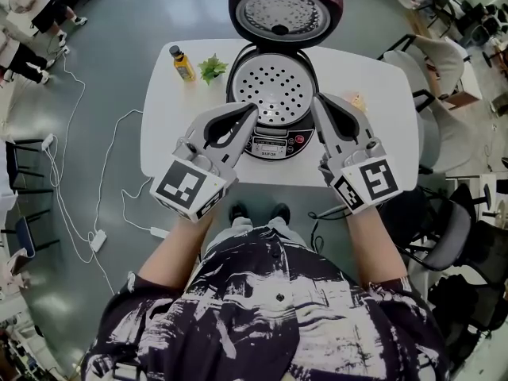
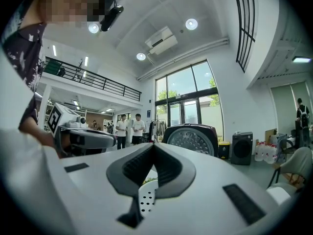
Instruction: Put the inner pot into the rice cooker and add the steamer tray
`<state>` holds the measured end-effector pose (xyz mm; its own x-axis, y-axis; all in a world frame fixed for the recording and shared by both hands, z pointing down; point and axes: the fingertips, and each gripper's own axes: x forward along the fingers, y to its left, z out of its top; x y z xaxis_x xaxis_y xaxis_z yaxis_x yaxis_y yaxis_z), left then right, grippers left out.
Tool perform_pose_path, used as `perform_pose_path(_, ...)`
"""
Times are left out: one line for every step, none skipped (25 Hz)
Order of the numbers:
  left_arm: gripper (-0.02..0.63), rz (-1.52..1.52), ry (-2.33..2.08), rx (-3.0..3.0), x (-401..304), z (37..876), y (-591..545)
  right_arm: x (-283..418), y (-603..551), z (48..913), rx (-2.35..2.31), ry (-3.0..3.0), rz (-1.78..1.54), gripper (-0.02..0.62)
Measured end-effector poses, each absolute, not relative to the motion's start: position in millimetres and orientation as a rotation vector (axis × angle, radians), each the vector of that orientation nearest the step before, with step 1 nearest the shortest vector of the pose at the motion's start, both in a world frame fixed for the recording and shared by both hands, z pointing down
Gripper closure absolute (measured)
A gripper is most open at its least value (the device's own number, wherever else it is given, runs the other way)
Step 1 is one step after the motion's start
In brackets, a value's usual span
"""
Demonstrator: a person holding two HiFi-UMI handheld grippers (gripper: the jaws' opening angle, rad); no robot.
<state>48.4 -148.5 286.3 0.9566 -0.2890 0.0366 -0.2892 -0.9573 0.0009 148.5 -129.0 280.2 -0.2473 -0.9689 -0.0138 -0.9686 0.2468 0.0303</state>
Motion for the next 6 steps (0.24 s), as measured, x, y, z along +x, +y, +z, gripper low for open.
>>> perform_pose_path(0.601, 0.057, -0.459, 3.099, 48.2, 286.3, -148.5, 148.0, -128.9, 280.3, 1.921, -2.475, -0.049, 0.598)
perform_pose_path(0.601, 0.058, -0.46, 3.097, 47.8, 286.3, -148.5, 147.7, -128.7, 280.5, 1.921, -2.476, -0.047, 0.598)
perform_pose_path(0.601, 0.058, -0.461, 3.096, 47.5, 286.5, -148.6, 147.5, -128.6, 280.8, 1.922, -2.476, -0.046, 0.598)
perform_pose_path(0.601, 0.058, -0.461, 3.096, 47.2, 286.6, -148.6, 147.3, -128.4, 281.0, 1.923, -2.475, -0.045, 0.598)
perform_pose_path(0.601, 0.058, -0.461, 3.096, 47.0, 286.8, -148.7, 147.3, -128.3, 281.1, 1.923, -2.475, -0.044, 0.598)
perform_pose_path(0.601, 0.057, -0.461, 3.097, 46.9, 287.0, -148.7, 147.2, -128.2, 281.2, 1.924, -2.475, -0.043, 0.598)
